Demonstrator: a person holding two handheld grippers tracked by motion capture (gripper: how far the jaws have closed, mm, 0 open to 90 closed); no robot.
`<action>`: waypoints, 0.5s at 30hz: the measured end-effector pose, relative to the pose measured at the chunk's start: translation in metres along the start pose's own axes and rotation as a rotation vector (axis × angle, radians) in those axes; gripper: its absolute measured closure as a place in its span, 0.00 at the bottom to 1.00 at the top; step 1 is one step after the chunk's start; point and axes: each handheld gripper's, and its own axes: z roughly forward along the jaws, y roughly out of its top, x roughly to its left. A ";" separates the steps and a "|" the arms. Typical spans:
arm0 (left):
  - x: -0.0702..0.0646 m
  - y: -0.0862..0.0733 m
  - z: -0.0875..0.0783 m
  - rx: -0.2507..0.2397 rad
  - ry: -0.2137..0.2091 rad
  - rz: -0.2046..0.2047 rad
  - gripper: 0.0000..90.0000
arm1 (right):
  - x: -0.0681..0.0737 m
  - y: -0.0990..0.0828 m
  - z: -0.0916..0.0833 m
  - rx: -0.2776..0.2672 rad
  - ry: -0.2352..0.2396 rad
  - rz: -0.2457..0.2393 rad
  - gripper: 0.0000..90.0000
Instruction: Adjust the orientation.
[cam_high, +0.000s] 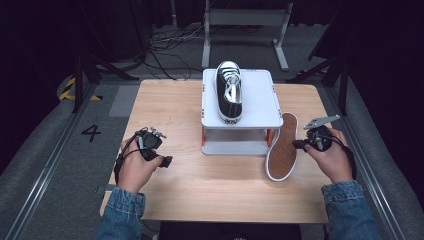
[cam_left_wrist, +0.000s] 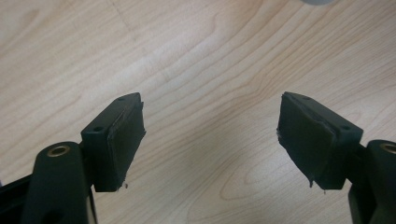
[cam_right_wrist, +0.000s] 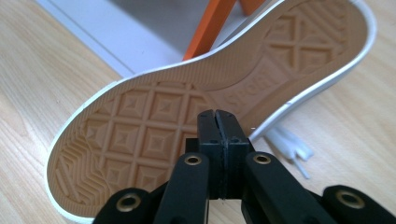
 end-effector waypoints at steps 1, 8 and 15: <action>0.000 0.000 0.000 0.000 0.000 0.000 0.26 | 0.000 0.000 0.000 0.000 0.000 0.000 1.00; -0.001 -0.002 0.014 0.030 -0.086 0.010 0.26 | -0.006 -0.014 0.014 0.115 -0.050 0.004 1.00; 0.003 -0.001 0.023 0.028 -0.104 0.014 0.25 | -0.018 -0.032 0.017 0.154 -0.087 0.059 0.98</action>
